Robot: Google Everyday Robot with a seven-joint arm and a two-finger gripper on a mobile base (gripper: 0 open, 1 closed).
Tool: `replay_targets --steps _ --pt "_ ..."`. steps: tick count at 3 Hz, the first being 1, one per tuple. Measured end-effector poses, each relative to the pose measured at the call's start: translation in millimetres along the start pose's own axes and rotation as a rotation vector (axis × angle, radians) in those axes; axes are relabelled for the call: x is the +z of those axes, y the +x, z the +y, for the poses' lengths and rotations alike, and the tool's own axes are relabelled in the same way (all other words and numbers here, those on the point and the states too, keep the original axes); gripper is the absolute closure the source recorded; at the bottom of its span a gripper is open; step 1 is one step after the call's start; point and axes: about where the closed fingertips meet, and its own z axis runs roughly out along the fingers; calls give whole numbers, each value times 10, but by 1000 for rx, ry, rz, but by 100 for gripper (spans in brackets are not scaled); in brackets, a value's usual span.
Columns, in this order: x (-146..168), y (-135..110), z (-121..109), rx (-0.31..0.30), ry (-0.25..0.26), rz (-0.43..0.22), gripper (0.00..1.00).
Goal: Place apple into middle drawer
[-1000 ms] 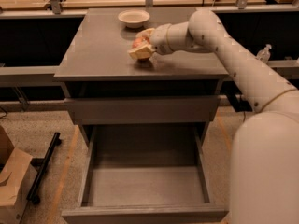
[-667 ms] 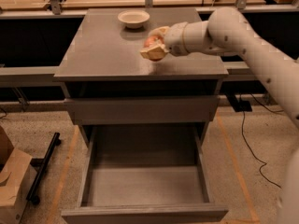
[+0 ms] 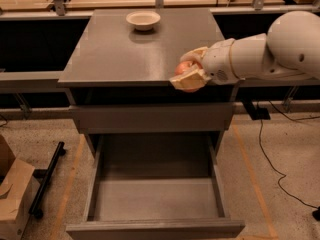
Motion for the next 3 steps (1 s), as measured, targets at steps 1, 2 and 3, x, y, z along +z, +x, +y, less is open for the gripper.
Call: replay_targets --steps 1,2,3 --pt "-7 33 36 1 -3 8 100" --pt "148 76 44 -53 -49 37 100" --pt "547 467 320 -35 -146 24 100"
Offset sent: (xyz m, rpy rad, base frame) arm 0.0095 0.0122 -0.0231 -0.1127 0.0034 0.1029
